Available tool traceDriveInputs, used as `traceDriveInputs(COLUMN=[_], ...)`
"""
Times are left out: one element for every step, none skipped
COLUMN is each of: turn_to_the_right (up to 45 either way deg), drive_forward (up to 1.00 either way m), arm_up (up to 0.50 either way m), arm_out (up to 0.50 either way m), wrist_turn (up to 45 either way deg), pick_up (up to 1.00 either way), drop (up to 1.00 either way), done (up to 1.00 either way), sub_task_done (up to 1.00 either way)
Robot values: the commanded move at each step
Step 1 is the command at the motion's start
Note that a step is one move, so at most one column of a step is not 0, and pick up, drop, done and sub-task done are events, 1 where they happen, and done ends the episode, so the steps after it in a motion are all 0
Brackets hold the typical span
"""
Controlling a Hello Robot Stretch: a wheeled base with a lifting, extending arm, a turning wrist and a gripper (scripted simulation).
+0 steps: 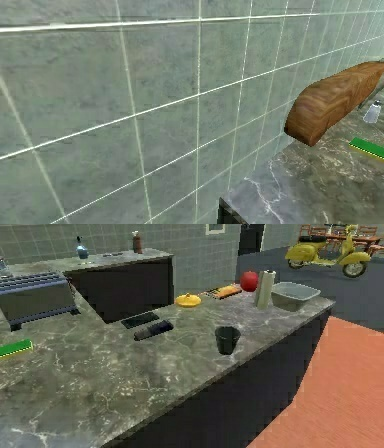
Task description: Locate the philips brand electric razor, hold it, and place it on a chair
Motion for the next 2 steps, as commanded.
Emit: traceDriveInputs(turn_to_the_right=[0.0, 0.0], drive_forward=[0.10, 0.00], arm_up=[0.00, 0.50], arm_out=[0.00, 0.00], wrist_turn=[0.0, 0.0], pick_up=[0.00, 0.00], drop=[0.00, 0.00], done=[0.00, 0.00], sub_task_done=[0.00, 0.00])
